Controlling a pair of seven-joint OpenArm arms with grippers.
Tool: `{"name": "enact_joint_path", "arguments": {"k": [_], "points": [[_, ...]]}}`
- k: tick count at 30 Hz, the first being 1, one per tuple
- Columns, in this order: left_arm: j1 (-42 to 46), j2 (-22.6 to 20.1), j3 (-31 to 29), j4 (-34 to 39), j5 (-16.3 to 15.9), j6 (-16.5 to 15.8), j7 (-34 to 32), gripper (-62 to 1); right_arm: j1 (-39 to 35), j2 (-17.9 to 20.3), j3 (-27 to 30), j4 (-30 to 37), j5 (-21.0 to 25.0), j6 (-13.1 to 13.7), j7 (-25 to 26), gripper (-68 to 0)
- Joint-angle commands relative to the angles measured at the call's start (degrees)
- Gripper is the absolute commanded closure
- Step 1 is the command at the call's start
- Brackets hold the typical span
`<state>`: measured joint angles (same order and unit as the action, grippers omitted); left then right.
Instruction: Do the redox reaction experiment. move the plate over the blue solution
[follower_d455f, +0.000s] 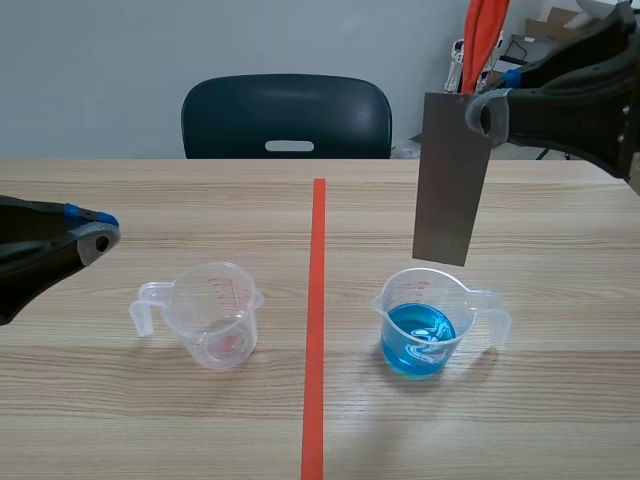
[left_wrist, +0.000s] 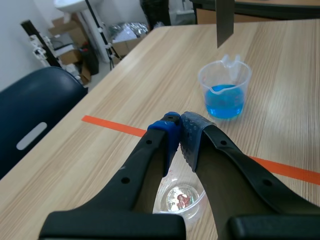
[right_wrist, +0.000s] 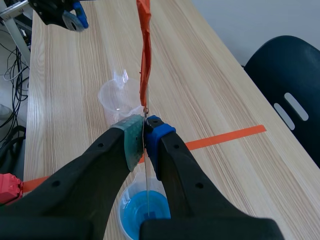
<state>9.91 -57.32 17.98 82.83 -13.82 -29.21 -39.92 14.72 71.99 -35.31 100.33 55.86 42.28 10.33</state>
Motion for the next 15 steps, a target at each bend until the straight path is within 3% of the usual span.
{"name": "enact_joint_path", "arguments": {"k": [1,15], "points": [[-2.8,0.7,1.7,0.9,-0.7,-0.1,1.8,-1.8,1.3,0.9,1.2,0.2,0.7,0.4,1.7,-0.6],[-23.4,12.6,18.1,-0.4,-1.0,-0.6,16.0,-1.9,1.3,1.2,1.2,0.9,0.7,0.4,4.2,-0.6]]}}
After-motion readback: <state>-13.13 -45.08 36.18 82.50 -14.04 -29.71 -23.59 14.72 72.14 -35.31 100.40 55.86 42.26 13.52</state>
